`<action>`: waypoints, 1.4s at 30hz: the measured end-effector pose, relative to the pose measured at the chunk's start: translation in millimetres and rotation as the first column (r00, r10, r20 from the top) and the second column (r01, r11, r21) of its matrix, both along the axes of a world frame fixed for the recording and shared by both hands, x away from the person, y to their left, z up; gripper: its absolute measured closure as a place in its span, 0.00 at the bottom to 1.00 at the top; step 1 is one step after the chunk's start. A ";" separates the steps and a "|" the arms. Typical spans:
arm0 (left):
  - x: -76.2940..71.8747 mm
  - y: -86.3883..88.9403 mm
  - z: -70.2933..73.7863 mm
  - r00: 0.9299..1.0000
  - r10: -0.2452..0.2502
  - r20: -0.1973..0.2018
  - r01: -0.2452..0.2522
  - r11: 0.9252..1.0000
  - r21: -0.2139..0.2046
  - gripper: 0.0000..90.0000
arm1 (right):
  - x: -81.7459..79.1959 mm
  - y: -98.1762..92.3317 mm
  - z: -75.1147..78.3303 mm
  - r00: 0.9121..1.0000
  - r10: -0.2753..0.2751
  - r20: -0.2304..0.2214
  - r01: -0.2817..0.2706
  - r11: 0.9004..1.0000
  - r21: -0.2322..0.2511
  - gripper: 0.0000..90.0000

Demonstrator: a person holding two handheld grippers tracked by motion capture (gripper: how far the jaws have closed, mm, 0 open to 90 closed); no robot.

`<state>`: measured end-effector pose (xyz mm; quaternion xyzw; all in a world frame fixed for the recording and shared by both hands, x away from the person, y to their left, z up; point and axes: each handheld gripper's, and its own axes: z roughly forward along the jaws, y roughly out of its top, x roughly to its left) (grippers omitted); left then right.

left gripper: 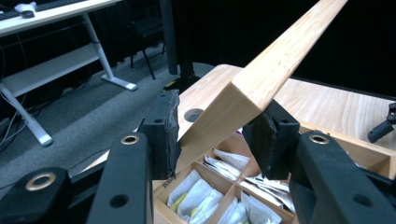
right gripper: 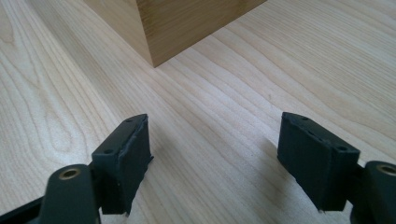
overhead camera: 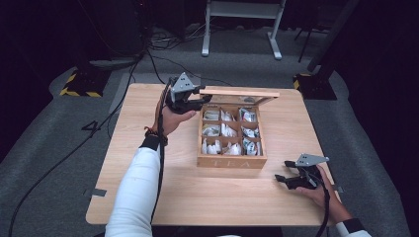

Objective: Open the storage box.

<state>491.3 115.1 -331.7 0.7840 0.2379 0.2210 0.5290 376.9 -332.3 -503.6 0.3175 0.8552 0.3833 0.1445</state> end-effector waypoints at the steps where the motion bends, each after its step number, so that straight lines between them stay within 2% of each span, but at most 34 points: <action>1: 1.4 0.1 0.7 1.000 0.001 0.000 -0.001 1.000 -0.004 0.62 | 0.0 0.0 -0.1 1.000 -0.001 0.000 0.001 1.000 0.000 0.28; 9: 14.2 -0.5 5.5 1.000 0.023 -0.008 -0.023 0.999 -0.039 0.63 | 0.6 1.2 -0.3 1.000 -0.017 -0.002 0.017 1.000 -0.006 0.24; 24: 34.9 -3.2 13.6 0.998 0.067 -0.022 -0.068 0.996 -0.066 0.63 | 0.1 1.8 -0.4 0.999 -0.033 -0.003 0.033 0.999 -0.008 0.23; 30: 40.5 -4.8 16.4 0.996 0.084 -0.025 -0.086 0.995 -0.057 0.63 | 0.0 1.9 -0.3 1.000 -0.025 -0.006 0.025 1.000 -0.009 0.22; 36: 48.5 -5.3 16.7 0.995 0.096 -0.028 -0.098 0.992 -0.074 0.64 | 0.0 2.1 -0.4 1.000 -0.024 -0.006 0.024 1.000 -0.008 0.22; 42: 58.2 -7.9 20.5 0.992 0.121 -0.031 -0.122 0.991 -0.056 0.64 | 0.9 2.8 -0.4 1.000 -0.022 -0.007 0.022 1.000 -0.011 0.21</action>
